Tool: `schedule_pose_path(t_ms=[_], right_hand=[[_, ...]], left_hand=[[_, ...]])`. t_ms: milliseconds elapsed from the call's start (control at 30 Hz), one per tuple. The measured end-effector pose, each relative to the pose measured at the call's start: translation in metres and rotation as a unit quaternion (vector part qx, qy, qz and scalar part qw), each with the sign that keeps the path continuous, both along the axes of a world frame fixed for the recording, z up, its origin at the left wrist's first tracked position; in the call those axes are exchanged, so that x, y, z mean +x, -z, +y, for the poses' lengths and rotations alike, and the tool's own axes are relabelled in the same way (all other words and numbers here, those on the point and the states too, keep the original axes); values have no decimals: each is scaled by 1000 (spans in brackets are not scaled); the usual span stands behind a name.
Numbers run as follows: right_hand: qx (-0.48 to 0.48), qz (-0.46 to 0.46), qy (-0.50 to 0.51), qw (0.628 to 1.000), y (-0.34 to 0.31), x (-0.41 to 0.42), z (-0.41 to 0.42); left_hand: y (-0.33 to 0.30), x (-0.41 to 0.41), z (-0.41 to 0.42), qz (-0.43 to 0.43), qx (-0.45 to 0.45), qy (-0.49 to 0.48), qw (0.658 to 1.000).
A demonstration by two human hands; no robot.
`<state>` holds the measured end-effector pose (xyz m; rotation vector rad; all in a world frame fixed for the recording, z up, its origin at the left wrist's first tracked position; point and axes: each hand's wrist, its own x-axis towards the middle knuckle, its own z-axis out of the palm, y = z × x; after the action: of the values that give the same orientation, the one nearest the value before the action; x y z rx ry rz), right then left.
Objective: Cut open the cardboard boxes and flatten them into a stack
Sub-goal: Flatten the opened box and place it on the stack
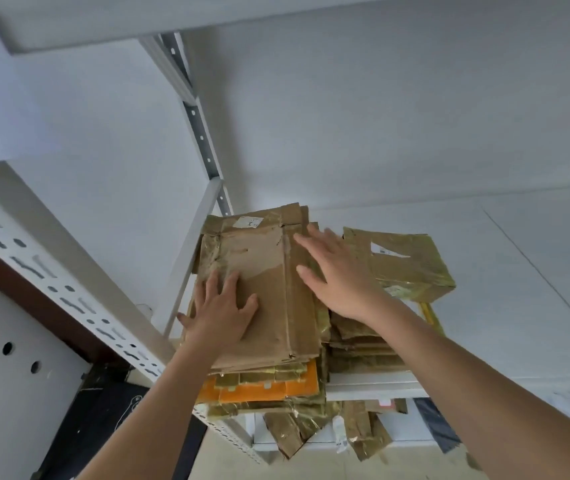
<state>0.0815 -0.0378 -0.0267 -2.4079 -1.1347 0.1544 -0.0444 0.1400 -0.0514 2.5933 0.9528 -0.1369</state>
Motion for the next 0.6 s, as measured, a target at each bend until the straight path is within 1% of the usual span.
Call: schedule_pose_path(t_ms=[67, 133, 200, 267, 333, 367, 467, 533, 600], right_hand=[[67, -64, 64, 994, -16, 20, -30], [74, -70, 127, 987, -19, 52, -59], [27, -56, 181, 982, -9, 82, -80], [-41, -9, 212, 976, 9, 99, -93], [-90, 51, 203, 974, 30, 98, -101], [-108, 67, 186, 974, 41, 92, -104], [-154, 80, 139, 975, 73, 59, -114], [-159, 80, 126, 976, 92, 41, -120], [-149, 67, 127, 978, 103, 36, -121]], left_hand=[[-14, 9, -6, -34, 1, -19, 999], [-29, 18, -16, -72, 36, -37, 996], [-42, 26, -32, -116, 62, -39, 991], [-50, 35, -53, -151, 65, -12, 986], [-52, 44, -72, -167, 58, 29, 984], [-52, 50, -78, -169, 49, 47, 983], [-39, 65, -89, -135, 51, 86, 986], [-26, 70, -89, -101, 66, 99, 988], [-10, 70, -88, -79, 42, 104, 991]])
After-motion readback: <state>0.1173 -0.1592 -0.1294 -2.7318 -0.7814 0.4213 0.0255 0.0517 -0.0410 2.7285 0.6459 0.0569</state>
